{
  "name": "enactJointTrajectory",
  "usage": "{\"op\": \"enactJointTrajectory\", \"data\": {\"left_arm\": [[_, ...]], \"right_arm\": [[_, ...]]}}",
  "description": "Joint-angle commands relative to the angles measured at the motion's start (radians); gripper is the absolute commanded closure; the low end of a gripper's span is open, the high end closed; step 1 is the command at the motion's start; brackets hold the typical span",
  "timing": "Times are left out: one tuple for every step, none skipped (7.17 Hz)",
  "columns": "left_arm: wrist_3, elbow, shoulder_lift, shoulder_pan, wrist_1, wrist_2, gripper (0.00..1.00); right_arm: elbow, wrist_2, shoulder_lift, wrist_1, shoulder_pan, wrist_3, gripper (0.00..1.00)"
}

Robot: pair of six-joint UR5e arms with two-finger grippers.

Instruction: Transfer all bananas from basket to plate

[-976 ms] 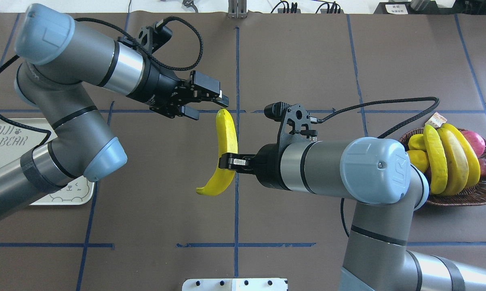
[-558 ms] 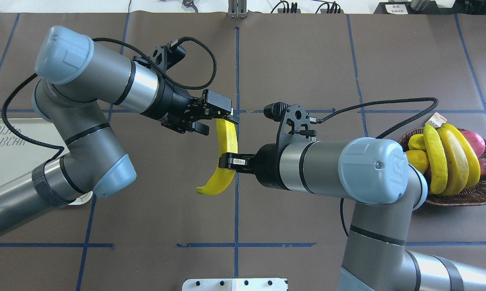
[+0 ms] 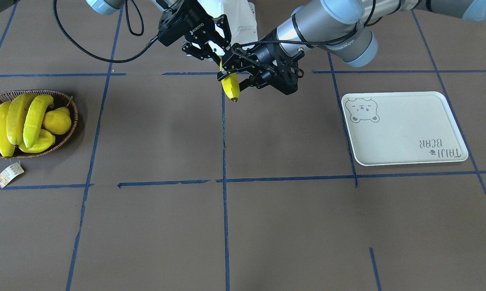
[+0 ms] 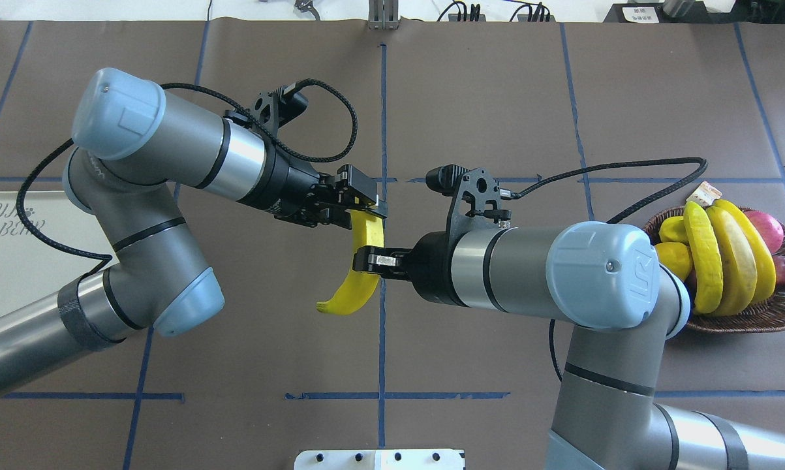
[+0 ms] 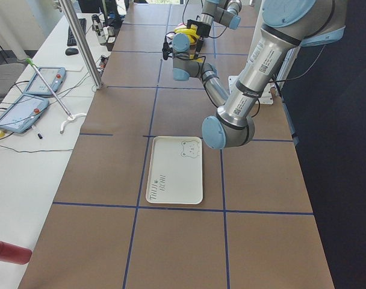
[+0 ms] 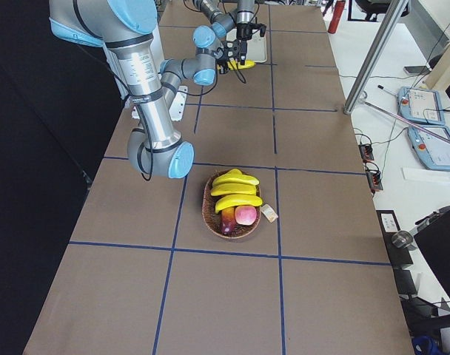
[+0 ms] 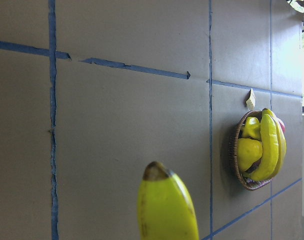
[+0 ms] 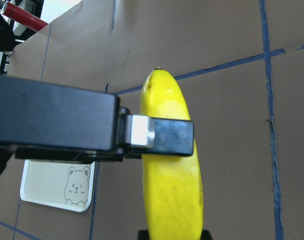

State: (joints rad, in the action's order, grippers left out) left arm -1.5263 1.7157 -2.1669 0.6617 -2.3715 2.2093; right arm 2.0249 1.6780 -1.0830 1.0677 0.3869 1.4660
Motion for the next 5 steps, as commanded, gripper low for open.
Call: {"op": "enactJointTrajectory", "data": {"left_arm": [[-0.002, 0.005, 0.004, -0.001, 0.002, 0.0, 1.0], [-0.003, 0.008, 0.004, 0.001, 0.011, 0.001, 1.0], [-0.003, 0.01, 0.006, 0.006, 0.009, 0.004, 1.0], [-0.003, 0.04, 0.034, 0.009, 0.009, 0.004, 1.0], [-0.002, 0.059, 0.067, 0.028, 0.014, 0.004, 1.0]], "right_arm": [[0.001, 0.0, 0.0, 0.0, 0.001, 0.0, 0.3], [0.006, 0.0, -0.002, 0.0, 0.003, 0.001, 0.0], [0.008, 0.0, -0.002, 0.0, 0.003, 0.001, 0.0], [0.009, 0.002, -0.002, 0.0, 0.004, 0.028, 0.0], [0.03, 0.008, -0.003, 0.009, 0.013, 0.034, 0.0]]}}
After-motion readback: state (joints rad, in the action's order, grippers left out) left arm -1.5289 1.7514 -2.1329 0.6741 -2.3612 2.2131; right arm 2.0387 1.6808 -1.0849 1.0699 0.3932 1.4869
